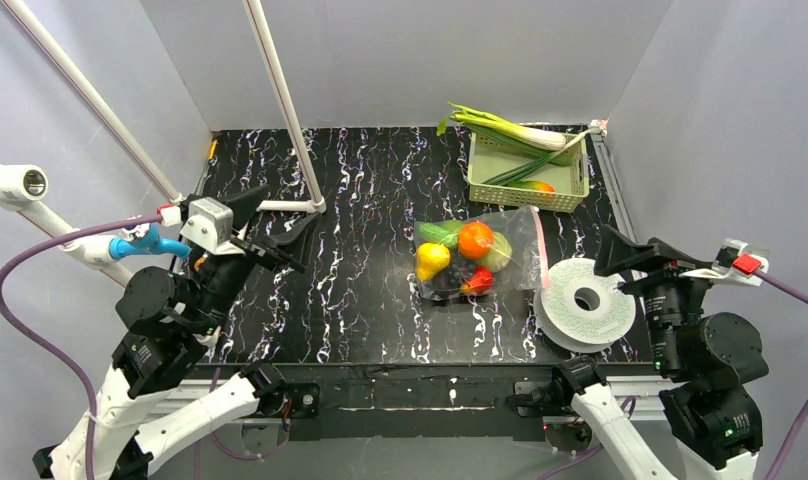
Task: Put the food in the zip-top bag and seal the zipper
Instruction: Reset both arms
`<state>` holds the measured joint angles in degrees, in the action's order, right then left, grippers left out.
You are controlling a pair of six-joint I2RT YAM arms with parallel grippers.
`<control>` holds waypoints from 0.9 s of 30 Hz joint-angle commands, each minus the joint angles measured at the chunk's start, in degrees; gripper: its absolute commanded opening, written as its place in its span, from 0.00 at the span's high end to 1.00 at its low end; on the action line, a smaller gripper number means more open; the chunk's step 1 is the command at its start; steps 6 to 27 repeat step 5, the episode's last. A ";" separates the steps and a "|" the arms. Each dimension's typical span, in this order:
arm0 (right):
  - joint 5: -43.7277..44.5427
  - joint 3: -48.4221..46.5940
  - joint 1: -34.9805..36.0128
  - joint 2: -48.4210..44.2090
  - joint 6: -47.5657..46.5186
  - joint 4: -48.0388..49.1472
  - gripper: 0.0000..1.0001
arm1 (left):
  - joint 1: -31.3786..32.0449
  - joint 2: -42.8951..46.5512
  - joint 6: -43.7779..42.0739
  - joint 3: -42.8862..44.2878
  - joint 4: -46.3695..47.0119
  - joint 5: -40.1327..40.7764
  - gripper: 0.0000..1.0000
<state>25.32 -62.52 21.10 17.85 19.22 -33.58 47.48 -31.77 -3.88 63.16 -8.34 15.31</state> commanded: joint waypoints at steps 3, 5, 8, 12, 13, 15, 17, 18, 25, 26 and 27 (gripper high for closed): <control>4.48 -3.72 -0.10 2.55 1.14 -0.97 0.02 | 0.26 -1.52 2.25 2.08 -3.12 2.19 0.02; 3.62 -3.69 -0.09 2.76 0.96 -1.12 0.02 | 0.26 -2.14 2.91 2.76 -3.79 2.02 0.02; 3.62 -3.69 -0.09 2.76 0.96 -1.12 0.02 | 0.26 -2.14 2.91 2.76 -3.79 2.02 0.02; 3.62 -3.69 -0.09 2.76 0.96 -1.12 0.02 | 0.26 -2.14 2.91 2.76 -3.79 2.02 0.02; 3.62 -3.69 -0.09 2.76 0.96 -1.12 0.02 | 0.26 -2.14 2.91 2.76 -3.79 2.02 0.02; 3.62 -3.69 -0.09 2.76 0.96 -1.12 0.02 | 0.26 -2.14 2.91 2.76 -3.79 2.02 0.02; 3.62 -3.69 -0.09 2.76 0.96 -1.12 0.02 | 0.26 -2.14 2.91 2.76 -3.79 2.02 0.02; 3.62 -3.69 -0.09 2.76 0.96 -1.12 0.02 | 0.26 -2.14 2.91 2.76 -3.79 2.02 0.02; 3.62 -3.69 -0.09 2.76 0.96 -1.12 0.02 | 0.26 -2.14 2.91 2.76 -3.79 2.02 0.02; 3.62 -3.69 -0.09 2.76 0.96 -1.12 0.02 | 0.26 -2.14 2.91 2.76 -3.79 2.02 0.02; 3.62 -3.69 -0.09 2.76 0.96 -1.12 0.02 | 0.26 -2.14 2.91 2.76 -3.79 2.02 0.02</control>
